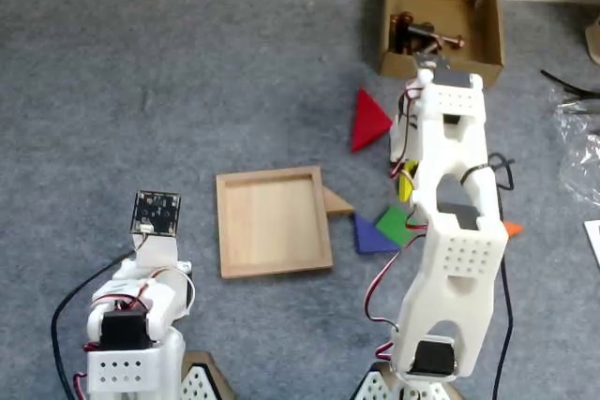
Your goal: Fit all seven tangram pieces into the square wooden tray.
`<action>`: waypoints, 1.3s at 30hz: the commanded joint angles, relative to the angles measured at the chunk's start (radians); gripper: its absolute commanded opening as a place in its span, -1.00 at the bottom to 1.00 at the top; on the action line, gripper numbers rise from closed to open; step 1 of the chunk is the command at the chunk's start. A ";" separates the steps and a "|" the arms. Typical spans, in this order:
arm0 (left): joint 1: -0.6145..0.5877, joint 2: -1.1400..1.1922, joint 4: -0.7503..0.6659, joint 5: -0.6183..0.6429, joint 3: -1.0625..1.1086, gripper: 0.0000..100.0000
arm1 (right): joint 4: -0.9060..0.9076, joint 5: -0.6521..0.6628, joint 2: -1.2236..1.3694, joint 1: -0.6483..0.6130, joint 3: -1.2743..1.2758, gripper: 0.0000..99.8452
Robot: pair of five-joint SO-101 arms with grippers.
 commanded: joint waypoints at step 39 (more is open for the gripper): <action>-0.010 0.002 0.005 0.005 0.021 -0.99 | 0.048 0.049 -0.088 0.150 -0.025 -0.87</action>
